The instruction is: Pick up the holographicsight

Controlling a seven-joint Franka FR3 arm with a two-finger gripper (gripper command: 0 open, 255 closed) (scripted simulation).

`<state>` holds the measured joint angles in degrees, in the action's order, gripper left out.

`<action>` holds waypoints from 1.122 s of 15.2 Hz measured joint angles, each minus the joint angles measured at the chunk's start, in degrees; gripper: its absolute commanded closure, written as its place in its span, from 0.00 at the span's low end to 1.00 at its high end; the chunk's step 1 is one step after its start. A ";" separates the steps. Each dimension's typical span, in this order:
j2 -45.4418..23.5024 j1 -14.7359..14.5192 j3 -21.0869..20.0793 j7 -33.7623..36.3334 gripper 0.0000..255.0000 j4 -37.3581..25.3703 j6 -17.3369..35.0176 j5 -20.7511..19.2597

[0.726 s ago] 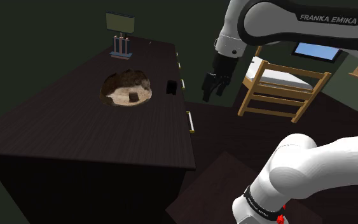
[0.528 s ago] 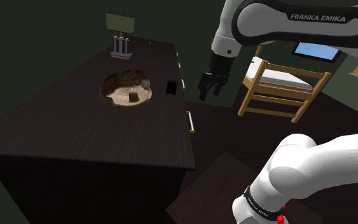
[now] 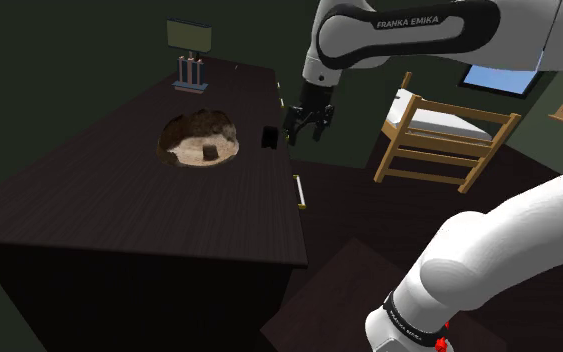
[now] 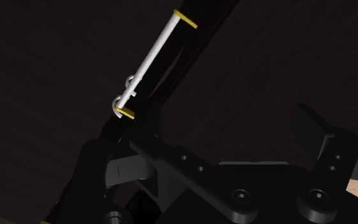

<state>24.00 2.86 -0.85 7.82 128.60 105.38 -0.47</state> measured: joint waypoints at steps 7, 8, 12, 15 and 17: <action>-15.42 2.04 0.77 4.35 0.00 -12.57 2.57 -0.74; -17.31 2.32 0.99 4.88 0.00 -13.67 3.30 -0.83; -26.98 3.44 2.02 6.70 0.00 -23.87 2.67 -0.98; -32.96 4.22 2.83 8.04 0.00 -30.46 1.93 -0.86; -37.60 4.71 3.32 9.00 0.00 -35.83 1.10 -0.67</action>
<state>-13.60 7.56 2.48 16.82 92.77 106.49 -1.13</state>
